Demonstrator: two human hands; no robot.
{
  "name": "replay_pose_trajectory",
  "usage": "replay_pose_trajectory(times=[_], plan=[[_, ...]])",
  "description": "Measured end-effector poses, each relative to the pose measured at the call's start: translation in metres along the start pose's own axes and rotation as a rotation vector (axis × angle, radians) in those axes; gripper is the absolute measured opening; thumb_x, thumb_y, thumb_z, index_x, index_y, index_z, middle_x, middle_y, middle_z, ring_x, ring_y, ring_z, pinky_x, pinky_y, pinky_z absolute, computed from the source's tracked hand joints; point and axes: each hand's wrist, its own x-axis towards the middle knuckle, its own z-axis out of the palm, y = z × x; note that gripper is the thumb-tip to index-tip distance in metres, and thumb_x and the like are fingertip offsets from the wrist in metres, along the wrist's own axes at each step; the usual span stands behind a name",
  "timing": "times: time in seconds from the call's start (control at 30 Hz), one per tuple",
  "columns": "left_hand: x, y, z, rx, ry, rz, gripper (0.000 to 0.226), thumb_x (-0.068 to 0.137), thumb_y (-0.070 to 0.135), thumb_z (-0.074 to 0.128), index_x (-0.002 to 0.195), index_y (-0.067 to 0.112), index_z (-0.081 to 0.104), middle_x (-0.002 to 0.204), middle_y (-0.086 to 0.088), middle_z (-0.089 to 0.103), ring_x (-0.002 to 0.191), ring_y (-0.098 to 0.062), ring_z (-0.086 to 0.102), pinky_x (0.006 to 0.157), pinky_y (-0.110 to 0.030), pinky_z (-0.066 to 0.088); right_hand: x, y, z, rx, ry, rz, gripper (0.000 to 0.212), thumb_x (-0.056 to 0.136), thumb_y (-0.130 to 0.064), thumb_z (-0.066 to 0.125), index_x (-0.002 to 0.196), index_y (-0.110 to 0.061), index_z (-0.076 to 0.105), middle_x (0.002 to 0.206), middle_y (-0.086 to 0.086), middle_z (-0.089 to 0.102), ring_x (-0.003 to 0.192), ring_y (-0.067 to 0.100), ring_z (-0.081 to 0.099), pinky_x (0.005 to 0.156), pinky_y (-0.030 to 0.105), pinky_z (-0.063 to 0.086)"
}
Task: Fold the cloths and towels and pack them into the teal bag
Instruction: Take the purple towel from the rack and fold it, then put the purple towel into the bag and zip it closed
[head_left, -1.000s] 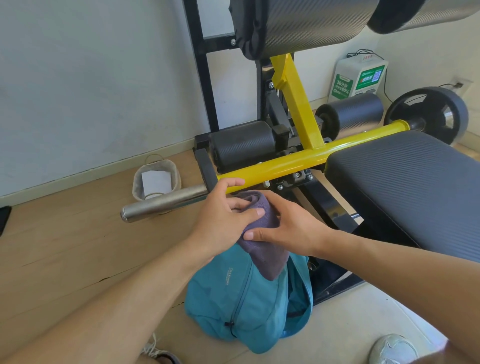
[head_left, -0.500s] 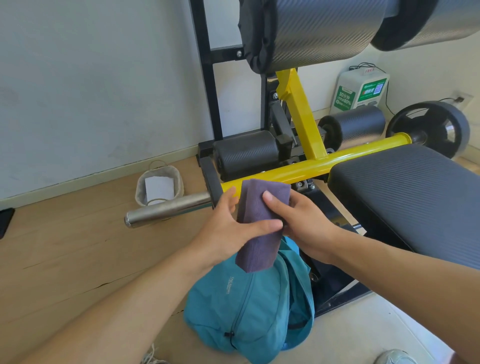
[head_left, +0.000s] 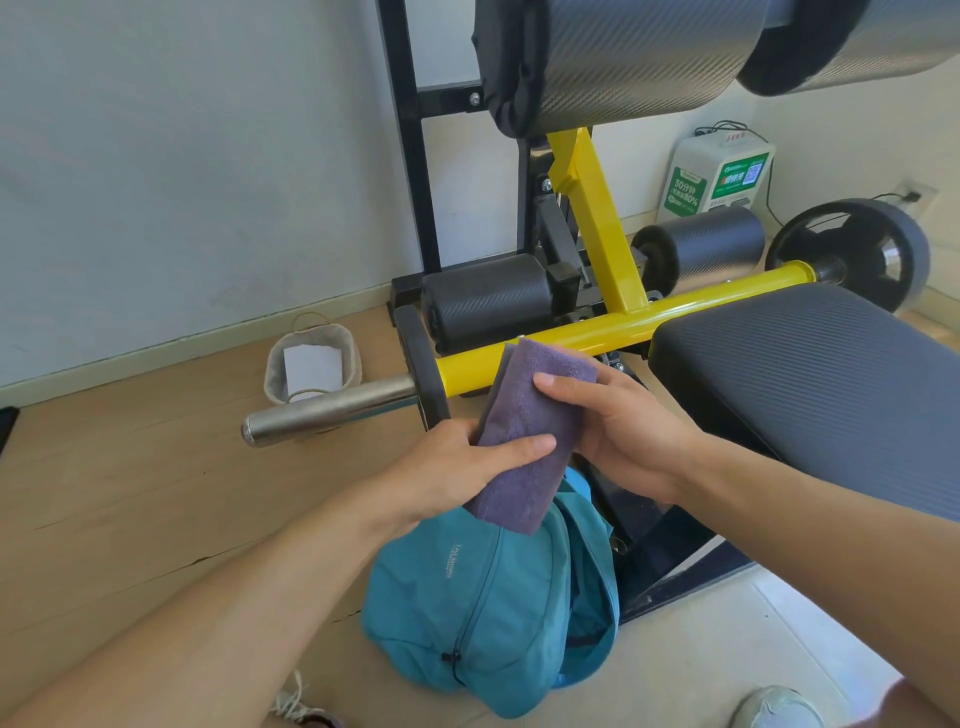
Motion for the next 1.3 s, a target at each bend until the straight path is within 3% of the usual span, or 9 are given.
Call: replay_pose_trajectory(times=[0.07,0.2,0.3,0.4,0.53,0.7,0.97,1.1,1.3], plan=[[0.001,-0.002,-0.004,0.018,-0.046,-0.014,0.077,0.049,0.077,0.083,0.108,0.029,0.072,0.098,0.012,0.078,0.091,-0.007,0.075,0.091,-0.035,0.06,0.002,-0.003,-0.005,-0.001,0.052,0.012,0.048,0.092,-0.013,0.068,0.139,-0.017,0.058,0.132,0.012,0.066,0.124,0.028,0.063,0.1,0.04,0.054],[0.004,-0.004,-0.011,-0.079,-0.031,-0.033,0.079,0.049,0.05,0.097,0.114,0.017,0.067,0.103,-0.002,0.077,0.092,-0.016,0.074,0.085,-0.036,0.062,0.003,-0.007,-0.017,-0.09,0.095,0.027,0.041,0.094,-0.011,0.063,0.135,-0.014,0.061,0.128,0.012,0.069,0.126,0.029,0.062,0.107,0.047,0.047],[0.008,-0.003,-0.012,-0.243,0.165,-0.027,0.061,0.063,0.04,0.092,0.109,0.012,0.064,0.105,-0.007,0.072,0.091,-0.02,0.071,0.069,-0.032,0.058,0.002,-0.008,-0.029,-0.195,0.057,0.074,0.036,0.095,-0.012,0.057,0.13,-0.009,0.063,0.126,0.016,0.068,0.124,0.035,0.062,0.106,0.049,0.048],[0.013,-0.004,-0.014,-0.286,0.332,0.036,0.037,0.081,0.041,0.081,0.107,0.019,0.066,0.106,-0.001,0.071,0.101,-0.019,0.069,0.074,-0.03,0.054,0.002,-0.008,-0.036,-0.343,-0.007,0.142,0.041,0.089,-0.017,0.06,0.13,-0.017,0.064,0.127,0.014,0.067,0.122,0.037,0.062,0.105,0.054,0.049],[0.01,-0.002,-0.015,-0.109,0.378,0.169,0.015,0.088,0.04,0.074,0.095,0.028,0.074,0.097,0.009,0.075,0.095,-0.009,0.068,0.081,-0.027,0.056,-0.004,-0.01,-0.034,-0.556,-0.214,0.294,0.059,0.079,-0.028,0.075,0.135,-0.026,0.057,0.128,0.004,0.067,0.116,0.024,0.067,0.097,0.04,0.056],[0.002,0.001,-0.017,-0.038,0.254,0.239,0.021,0.079,0.042,0.079,0.086,0.022,0.081,0.084,0.009,0.078,0.083,-0.003,0.073,0.075,-0.022,0.058,-0.014,-0.008,-0.022,-0.758,-0.376,0.357,0.084,0.069,-0.052,0.086,0.141,-0.03,0.048,0.129,-0.01,0.067,0.115,0.01,0.067,0.092,0.026,0.056],[0.006,-0.005,-0.005,0.057,0.318,0.262,0.025,0.082,0.048,0.077,0.086,0.023,0.08,0.083,0.008,0.077,0.083,-0.009,0.072,0.081,-0.037,0.06,-0.016,-0.001,0.004,-0.971,-0.341,0.137,0.041,0.098,-0.046,0.057,0.137,-0.034,0.054,0.119,-0.015,0.07,0.106,0.004,0.069,0.091,0.025,0.056],[0.023,-0.02,-0.001,0.081,0.435,0.172,0.03,0.092,0.052,0.065,0.105,0.025,0.068,0.096,0.007,0.073,0.09,-0.016,0.071,0.082,-0.043,0.061,-0.012,0.008,-0.008,-1.171,-0.248,0.176,0.035,0.102,-0.042,0.053,0.136,-0.032,0.055,0.118,-0.01,0.068,0.104,0.008,0.066,0.094,0.031,0.054],[0.041,-0.063,0.055,0.329,0.293,-0.063,0.035,0.099,0.049,0.051,0.123,0.023,0.052,0.122,0.0,0.064,0.11,-0.025,0.061,0.094,-0.041,0.051,-0.002,0.027,-0.043,-1.51,-0.117,0.351,0.039,0.104,-0.038,0.048,0.137,-0.017,0.054,0.128,0.008,0.064,0.109,0.024,0.059,0.088,0.031,0.041]])
